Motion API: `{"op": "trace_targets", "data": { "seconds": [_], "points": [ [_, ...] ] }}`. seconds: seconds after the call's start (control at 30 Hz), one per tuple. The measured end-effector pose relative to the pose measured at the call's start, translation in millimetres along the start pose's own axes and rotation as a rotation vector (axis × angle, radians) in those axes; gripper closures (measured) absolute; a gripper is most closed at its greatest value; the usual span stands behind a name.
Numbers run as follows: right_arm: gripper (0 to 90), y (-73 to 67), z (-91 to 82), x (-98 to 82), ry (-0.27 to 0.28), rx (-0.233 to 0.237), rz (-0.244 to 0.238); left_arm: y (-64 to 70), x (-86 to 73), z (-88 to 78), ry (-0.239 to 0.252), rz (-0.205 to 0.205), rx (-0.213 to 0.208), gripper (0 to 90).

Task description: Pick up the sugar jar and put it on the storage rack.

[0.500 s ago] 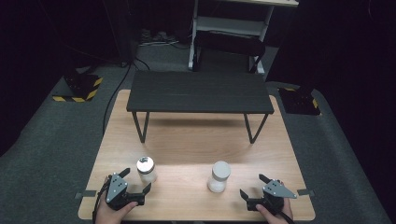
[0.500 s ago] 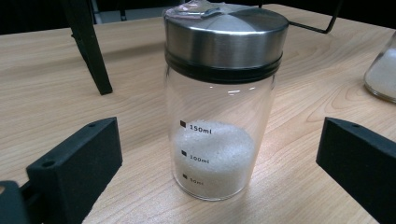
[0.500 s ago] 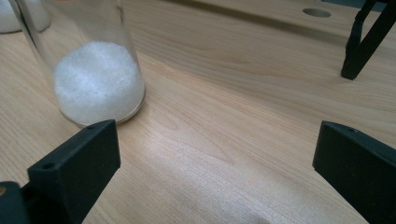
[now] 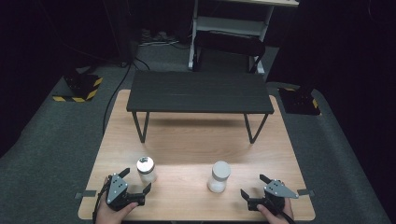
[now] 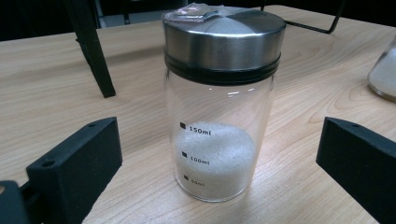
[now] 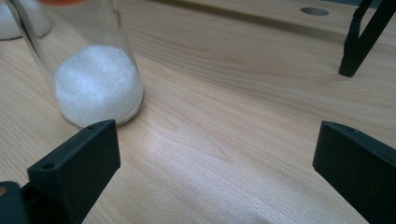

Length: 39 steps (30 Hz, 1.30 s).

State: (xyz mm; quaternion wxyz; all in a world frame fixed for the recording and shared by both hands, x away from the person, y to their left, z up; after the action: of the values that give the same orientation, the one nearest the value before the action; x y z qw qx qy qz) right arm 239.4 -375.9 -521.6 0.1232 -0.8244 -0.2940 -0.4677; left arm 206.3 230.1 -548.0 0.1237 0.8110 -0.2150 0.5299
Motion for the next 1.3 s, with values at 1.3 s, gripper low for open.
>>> {"op": "trace_targets", "data": {
  "seconds": [1.3],
  "points": [
    [0.2, 2.2, 0.0, 0.0, 0.0, 0.013, 0.002, 3.7, 6.5, 11.1, 0.016, -0.012, 0.005, 0.9]
  ]
}}
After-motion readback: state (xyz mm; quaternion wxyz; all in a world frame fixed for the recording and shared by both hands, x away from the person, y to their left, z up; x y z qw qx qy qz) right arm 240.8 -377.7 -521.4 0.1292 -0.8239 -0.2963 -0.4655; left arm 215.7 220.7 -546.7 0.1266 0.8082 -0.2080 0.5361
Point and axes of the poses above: each handheld gripper's, and its own axes: z roughly forward along the jaws, x roughly out of its top, y roughly to its right, the point moved 4 cm from there along z, roughly forward along the jaws, and after that the axes turned 10 degrees about -y, right-handed, at the moved point
